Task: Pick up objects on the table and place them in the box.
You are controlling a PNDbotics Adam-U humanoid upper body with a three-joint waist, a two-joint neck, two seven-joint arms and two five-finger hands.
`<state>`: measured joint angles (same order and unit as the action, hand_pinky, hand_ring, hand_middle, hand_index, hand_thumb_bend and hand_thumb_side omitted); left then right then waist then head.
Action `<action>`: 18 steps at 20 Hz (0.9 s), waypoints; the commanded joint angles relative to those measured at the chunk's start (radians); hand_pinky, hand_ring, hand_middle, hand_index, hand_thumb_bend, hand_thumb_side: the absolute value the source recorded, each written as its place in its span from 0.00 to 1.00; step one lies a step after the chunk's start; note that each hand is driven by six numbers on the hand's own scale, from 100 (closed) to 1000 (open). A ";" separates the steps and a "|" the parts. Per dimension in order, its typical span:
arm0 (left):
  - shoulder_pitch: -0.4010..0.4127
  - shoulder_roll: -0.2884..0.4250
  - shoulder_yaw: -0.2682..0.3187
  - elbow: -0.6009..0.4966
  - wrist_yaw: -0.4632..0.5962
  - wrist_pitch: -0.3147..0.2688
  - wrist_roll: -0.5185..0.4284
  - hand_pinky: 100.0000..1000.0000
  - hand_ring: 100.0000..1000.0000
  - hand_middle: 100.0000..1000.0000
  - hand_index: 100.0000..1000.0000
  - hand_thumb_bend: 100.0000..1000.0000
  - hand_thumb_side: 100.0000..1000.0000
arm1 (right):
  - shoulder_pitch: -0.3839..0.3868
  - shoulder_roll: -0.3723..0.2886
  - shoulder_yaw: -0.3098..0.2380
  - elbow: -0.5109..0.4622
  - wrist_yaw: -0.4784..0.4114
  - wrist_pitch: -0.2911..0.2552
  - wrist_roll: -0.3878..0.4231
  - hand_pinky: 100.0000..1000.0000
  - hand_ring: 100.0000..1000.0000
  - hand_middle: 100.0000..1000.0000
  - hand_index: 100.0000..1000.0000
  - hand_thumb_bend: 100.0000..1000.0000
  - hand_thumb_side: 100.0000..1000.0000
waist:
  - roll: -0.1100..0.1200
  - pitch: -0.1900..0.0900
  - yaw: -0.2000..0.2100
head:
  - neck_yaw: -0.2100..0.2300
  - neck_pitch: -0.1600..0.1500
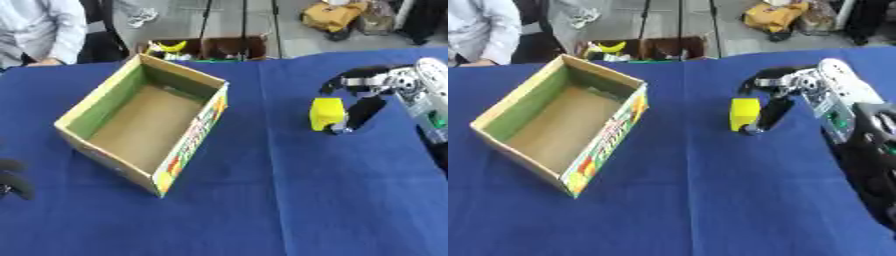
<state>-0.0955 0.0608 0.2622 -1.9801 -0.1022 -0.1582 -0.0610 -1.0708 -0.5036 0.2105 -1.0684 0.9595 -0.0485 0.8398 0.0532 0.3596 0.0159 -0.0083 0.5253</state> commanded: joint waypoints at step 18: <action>-0.005 0.001 -0.006 -0.020 -0.005 -0.001 -0.015 0.30 0.36 0.47 0.84 0.00 0.98 | -0.051 0.013 -0.013 0.051 0.053 0.017 -0.127 0.66 0.76 0.64 0.78 0.00 0.11 | 0.003 -0.009 0.003 | -0.013 -0.012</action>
<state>-0.0956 0.0526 0.2562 -1.9801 -0.1067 -0.1586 -0.0726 -1.0972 -0.4794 0.2091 -1.0053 1.0143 -0.0359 0.7273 0.0576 0.3694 0.0187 -0.0193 0.5252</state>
